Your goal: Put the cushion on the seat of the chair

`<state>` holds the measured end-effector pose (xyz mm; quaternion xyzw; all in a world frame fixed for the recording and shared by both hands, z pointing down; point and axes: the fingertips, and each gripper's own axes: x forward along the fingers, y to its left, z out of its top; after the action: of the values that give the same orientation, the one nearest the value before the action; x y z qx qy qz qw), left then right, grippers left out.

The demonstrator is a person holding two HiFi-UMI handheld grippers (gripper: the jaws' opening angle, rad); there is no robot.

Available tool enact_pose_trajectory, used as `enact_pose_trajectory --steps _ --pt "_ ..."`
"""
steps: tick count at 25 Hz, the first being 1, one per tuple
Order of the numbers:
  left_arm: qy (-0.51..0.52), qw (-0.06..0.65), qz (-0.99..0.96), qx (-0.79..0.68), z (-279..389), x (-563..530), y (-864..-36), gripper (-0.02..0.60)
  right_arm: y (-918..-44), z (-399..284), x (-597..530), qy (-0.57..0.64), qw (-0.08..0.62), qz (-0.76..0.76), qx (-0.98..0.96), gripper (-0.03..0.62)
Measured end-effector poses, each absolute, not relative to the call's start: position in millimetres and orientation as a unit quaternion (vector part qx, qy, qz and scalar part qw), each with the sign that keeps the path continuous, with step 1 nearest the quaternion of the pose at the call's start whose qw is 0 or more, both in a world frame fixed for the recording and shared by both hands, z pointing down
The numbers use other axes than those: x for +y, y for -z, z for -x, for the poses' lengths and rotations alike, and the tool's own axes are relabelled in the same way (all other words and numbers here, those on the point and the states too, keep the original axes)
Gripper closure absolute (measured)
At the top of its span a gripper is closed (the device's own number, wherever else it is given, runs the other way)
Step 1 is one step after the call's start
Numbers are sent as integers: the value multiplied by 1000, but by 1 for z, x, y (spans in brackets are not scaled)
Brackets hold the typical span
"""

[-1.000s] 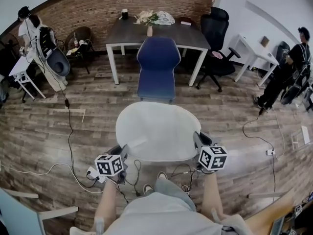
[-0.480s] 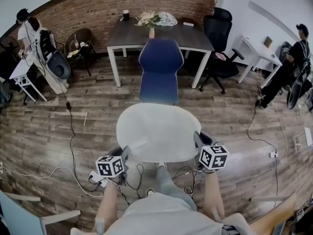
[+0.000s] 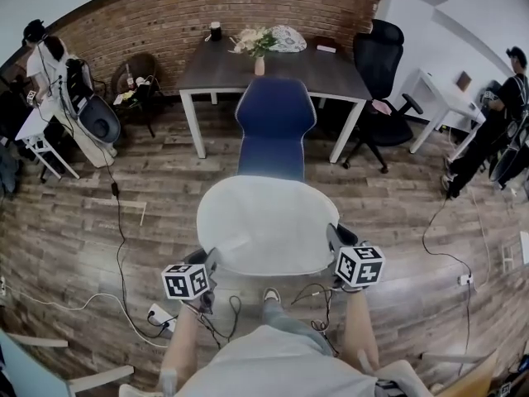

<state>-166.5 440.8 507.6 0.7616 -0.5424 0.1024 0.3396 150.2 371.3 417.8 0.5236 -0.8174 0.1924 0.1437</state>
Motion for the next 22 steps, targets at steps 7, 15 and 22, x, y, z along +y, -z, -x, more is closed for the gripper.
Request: enact_pose_trajectory --steps 7,15,22 --pt "-108 343 -751 -554 151 361 -507 534 -419 -168 289 -194 152 -520 -818 546" --pt "-106 348 -758 -541 122 286 -514 534 -425 -195 214 -199 145 -526 -814 546" --pt "-106 336 -760 -545 110 238 -507 534 -421 -210 167 -197 135 -525 -817 546"
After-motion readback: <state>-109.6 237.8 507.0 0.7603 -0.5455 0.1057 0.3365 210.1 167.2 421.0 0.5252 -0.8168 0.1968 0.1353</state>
